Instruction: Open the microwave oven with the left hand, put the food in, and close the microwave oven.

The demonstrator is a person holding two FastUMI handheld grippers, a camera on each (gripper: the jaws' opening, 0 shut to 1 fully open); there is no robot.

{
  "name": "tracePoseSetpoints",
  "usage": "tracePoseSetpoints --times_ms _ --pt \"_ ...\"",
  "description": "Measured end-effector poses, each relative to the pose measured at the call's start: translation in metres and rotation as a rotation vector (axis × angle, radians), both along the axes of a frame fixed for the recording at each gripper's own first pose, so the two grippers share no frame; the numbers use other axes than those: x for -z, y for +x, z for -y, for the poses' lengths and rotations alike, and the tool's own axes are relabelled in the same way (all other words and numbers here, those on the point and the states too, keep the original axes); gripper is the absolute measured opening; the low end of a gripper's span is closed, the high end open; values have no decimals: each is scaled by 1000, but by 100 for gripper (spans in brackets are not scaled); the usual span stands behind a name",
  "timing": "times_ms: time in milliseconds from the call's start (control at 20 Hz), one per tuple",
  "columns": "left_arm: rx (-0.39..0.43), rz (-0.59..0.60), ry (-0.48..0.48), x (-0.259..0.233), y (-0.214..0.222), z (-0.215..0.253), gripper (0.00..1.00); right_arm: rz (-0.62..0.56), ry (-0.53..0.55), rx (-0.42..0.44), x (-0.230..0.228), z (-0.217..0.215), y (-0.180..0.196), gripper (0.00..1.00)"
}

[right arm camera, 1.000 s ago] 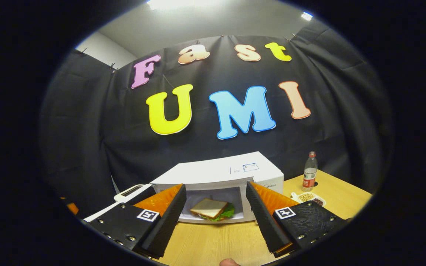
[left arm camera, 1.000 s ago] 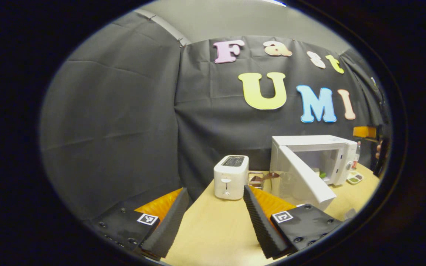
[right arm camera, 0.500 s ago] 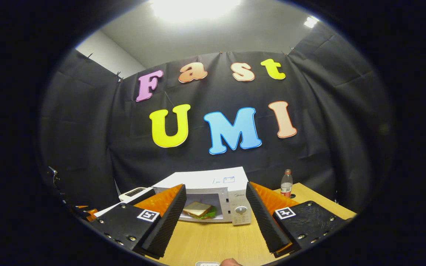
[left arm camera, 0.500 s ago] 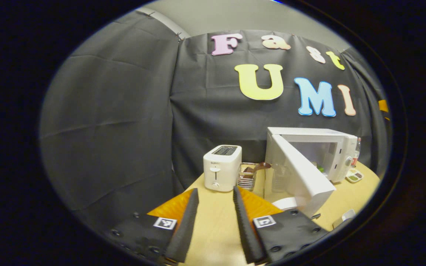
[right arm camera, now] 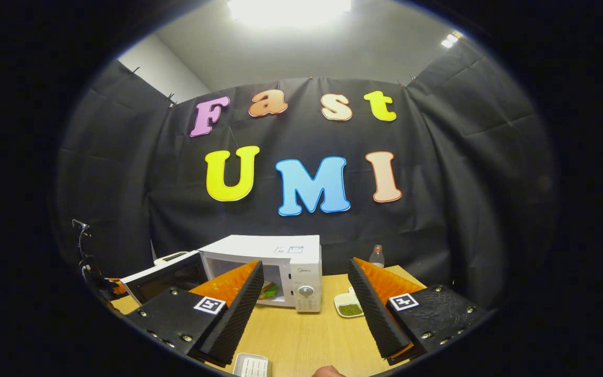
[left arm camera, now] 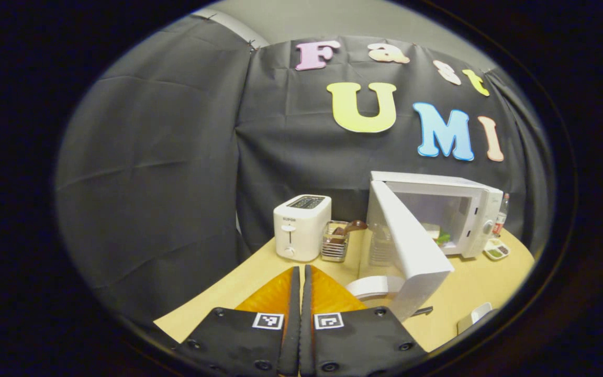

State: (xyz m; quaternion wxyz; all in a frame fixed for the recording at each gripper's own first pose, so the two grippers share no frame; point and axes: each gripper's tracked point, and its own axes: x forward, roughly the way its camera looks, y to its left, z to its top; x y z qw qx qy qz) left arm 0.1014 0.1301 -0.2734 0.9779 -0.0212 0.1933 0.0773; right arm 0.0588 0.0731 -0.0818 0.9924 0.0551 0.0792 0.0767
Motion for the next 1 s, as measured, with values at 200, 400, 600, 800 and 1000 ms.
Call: tracePoseSetpoints --times_ms 200,400,600,800,1000 --pt "36 5 12 -7 -1 38 7 8 -27 -18 -4 23 -9 98" --pt "89 13 15 -9 2 81 7 1 -24 -37 -1 41 -22 98" --pt "140 16 -7 -9 16 121 7 4 -56 -33 -1 56 -30 98" --pt "207 9 -35 -2 29 154 7 -7 -59 -19 2 58 -26 98" --pt "297 -3 -62 -1 42 186 4 -16 -53 -7 2 54 -18 98"
